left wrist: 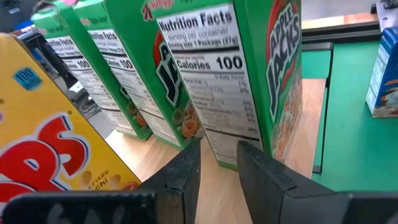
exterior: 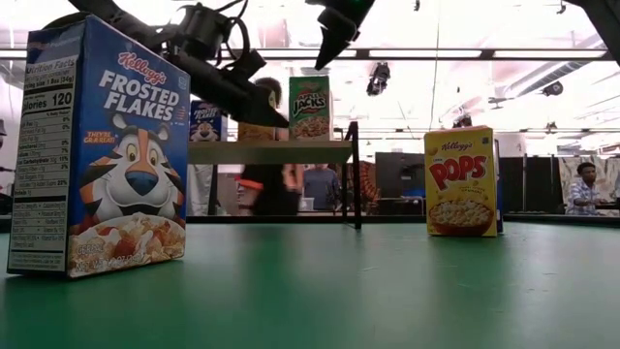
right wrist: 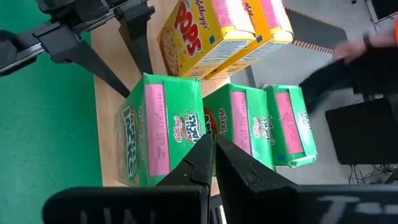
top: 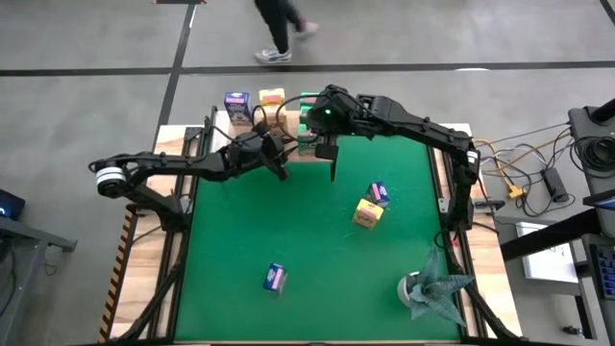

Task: Stack cereal on shelf
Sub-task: Put the bottom green cereal box on the shelf aligned with the other green cereal box, then adjust the green cereal boxes on the shelf

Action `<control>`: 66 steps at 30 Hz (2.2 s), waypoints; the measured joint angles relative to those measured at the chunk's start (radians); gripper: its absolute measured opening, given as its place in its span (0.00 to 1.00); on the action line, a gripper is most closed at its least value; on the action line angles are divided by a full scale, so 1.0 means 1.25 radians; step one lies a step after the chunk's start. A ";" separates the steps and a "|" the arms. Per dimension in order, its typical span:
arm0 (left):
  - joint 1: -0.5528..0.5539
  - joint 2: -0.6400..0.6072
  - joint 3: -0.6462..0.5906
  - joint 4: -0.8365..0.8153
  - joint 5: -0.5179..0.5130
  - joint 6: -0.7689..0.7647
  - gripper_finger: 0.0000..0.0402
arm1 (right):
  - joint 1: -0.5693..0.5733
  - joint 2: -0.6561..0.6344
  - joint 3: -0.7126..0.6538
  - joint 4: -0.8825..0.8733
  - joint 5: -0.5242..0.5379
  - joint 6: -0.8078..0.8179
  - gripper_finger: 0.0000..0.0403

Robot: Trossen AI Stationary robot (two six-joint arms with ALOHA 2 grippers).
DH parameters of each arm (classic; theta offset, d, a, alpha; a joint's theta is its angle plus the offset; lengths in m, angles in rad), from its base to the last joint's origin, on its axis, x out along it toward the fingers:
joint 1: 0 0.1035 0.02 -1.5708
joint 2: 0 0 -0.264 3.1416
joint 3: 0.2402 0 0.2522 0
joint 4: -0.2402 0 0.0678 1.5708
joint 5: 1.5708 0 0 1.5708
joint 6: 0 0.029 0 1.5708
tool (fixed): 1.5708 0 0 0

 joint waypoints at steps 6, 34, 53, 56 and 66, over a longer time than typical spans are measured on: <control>-0.009 -0.002 0.000 0.000 0.000 -0.003 0.22 | 0.008 -0.001 0.000 -0.016 -0.002 -0.001 0.02; -0.014 -0.001 0.004 0.031 -0.003 0.004 0.22 | 0.019 0.000 0.000 -0.023 -0.019 0.021 0.02; -0.016 -0.034 0.004 0.005 -0.052 0.006 0.22 | 0.012 0.002 -0.065 0.171 -0.107 -0.045 0.02; -0.022 -0.077 0.001 -0.020 -0.053 0.010 0.22 | 0.001 0.002 -0.059 0.171 -0.107 -0.051 0.02; -0.051 -0.264 -0.075 -0.033 -0.052 0.034 0.22 | -0.086 0.001 -0.055 0.229 -0.119 -0.065 0.02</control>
